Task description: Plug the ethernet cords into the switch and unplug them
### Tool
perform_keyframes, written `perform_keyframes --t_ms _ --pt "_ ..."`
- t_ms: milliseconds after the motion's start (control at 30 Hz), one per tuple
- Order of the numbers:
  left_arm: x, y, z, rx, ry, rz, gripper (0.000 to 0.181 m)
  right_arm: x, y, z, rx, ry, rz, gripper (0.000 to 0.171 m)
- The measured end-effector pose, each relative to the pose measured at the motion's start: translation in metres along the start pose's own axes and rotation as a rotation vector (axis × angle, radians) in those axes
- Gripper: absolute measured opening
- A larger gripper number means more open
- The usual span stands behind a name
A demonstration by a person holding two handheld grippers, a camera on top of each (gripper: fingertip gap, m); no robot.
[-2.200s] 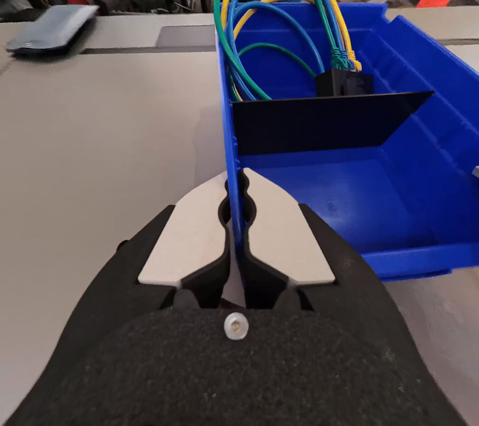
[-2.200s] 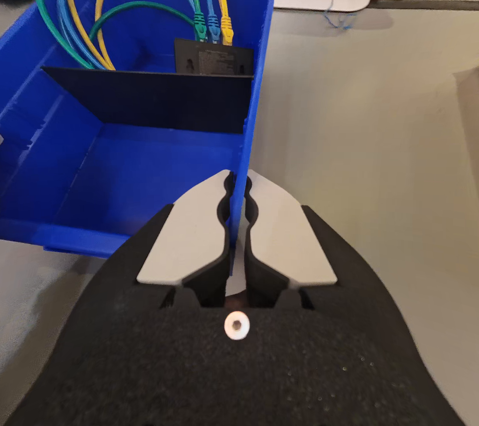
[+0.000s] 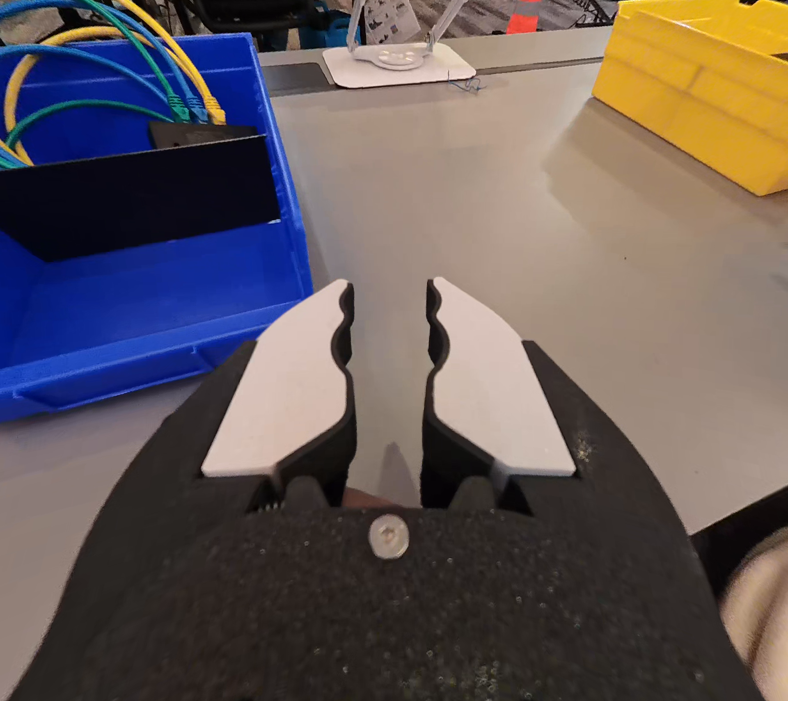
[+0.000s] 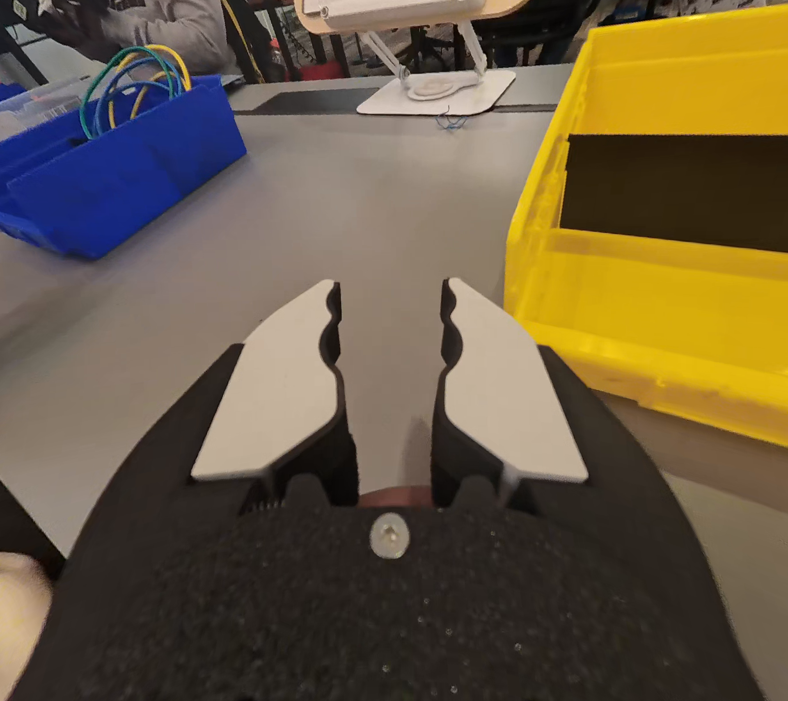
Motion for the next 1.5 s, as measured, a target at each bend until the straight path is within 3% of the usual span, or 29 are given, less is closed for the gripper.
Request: perform_keyframes --t_ms 133,500,933,1033,1133,1300,1500 --pt "0.003 0.001 0.0 0.003 -0.018 -0.008 0.032 0.002 -0.001 -0.001 -0.022 -0.009 -0.018 0.044" --pt "0.003 0.001 0.001 -0.002 -0.058 -0.04 0.032 0.024 0.002 -0.006 0.009 0.032 0.22 0.039" --pt "0.004 0.001 -0.001 0.021 -0.012 -0.004 0.032 0.029 0.005 -0.01 0.042 0.024 0.257 0.038" --pt "0.015 -0.016 0.0 -0.005 0.083 0.03 0.033 0.032 0.007 -0.01 0.045 0.003 0.238 0.038" --pt "0.049 -0.047 -0.007 0.07 0.172 0.027 0.037 0.039 0.007 -0.009 0.037 -0.046 0.226 0.039" --pt "0.135 -0.096 -0.062 0.286 0.175 0.048 0.049 0.049 0.006 -0.011 0.037 -0.077 0.292 0.039" --pt "0.199 -0.117 -0.152 0.532 0.241 0.155 0.058 0.051 0.009 -0.014 0.047 -0.111 0.271 0.039"
Point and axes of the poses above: each gripper's, where its closed fingertips meet, z back along the fingers, y out of its underside, x = y × z across the jaws, the point moved 8 cm from there along z, back along the fingers, and after that the axes turned 2 degrees about z, right-handed, at the moved point
